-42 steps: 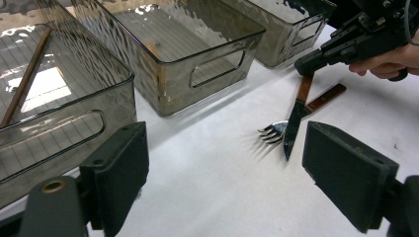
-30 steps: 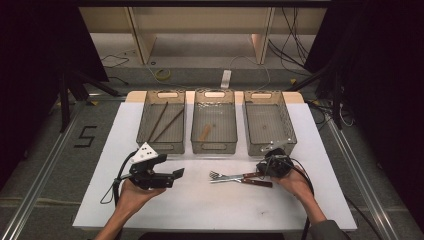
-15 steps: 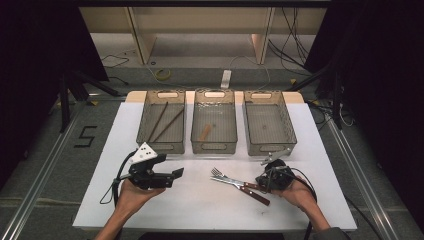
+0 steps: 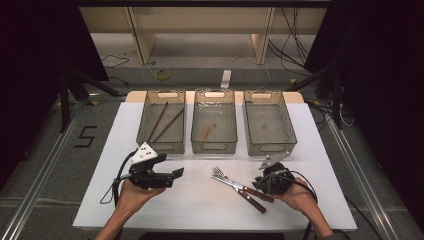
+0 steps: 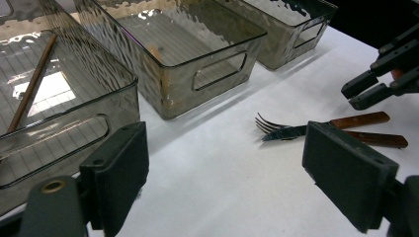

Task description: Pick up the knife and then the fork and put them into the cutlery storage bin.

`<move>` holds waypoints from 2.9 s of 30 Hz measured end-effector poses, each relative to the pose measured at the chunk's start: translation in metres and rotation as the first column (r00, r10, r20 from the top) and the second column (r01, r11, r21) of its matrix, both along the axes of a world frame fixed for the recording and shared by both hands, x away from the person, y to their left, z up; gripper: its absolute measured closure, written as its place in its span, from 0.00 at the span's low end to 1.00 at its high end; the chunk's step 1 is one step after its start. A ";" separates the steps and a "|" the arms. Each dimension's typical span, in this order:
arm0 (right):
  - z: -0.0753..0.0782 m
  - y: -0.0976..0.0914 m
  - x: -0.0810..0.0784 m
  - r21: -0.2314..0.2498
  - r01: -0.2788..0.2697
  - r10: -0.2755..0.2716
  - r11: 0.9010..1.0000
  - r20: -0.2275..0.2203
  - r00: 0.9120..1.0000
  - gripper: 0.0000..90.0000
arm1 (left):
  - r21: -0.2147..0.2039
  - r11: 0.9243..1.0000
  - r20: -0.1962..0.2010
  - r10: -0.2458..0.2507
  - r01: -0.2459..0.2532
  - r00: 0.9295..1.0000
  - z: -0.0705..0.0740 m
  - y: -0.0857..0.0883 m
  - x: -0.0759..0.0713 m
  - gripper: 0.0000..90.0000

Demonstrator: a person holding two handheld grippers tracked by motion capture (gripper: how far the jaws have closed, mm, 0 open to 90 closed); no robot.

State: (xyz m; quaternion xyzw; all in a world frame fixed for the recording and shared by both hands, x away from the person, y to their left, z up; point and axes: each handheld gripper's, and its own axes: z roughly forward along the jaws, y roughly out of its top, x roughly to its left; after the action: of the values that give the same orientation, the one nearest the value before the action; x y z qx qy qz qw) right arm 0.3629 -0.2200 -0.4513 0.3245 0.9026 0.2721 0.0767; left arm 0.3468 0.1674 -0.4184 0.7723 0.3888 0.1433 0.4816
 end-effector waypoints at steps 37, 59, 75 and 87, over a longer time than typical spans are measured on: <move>-0.010 0.029 0.001 -0.185 -0.121 0.104 0.975 -0.098 0.990 0.78 | -0.001 1.000 0.002 -0.005 0.005 1.000 0.000 -0.001 0.000 0.19; -0.008 0.030 0.001 -0.198 -0.178 0.162 0.964 -0.091 0.982 0.86 | -0.004 1.000 0.004 -0.001 0.001 1.000 0.000 0.000 0.000 0.19; 0.003 0.022 0.001 -0.107 -0.145 0.138 0.984 -0.072 0.988 0.86 | -0.014 1.000 0.008 0.002 -0.001 1.000 0.000 0.000 0.000 0.19; 0.022 0.011 0.006 -0.034 -0.115 0.114 0.993 -0.011 0.993 0.86 | -0.037 0.999 0.016 0.018 -0.018 1.000 0.001 0.003 0.000 0.19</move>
State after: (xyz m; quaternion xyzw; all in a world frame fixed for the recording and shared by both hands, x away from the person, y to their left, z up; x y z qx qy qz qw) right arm 0.3694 -0.2092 -0.4297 0.2721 0.9247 0.2588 0.0625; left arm 0.3470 0.1705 -0.4169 0.7586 0.3944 0.1467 0.4975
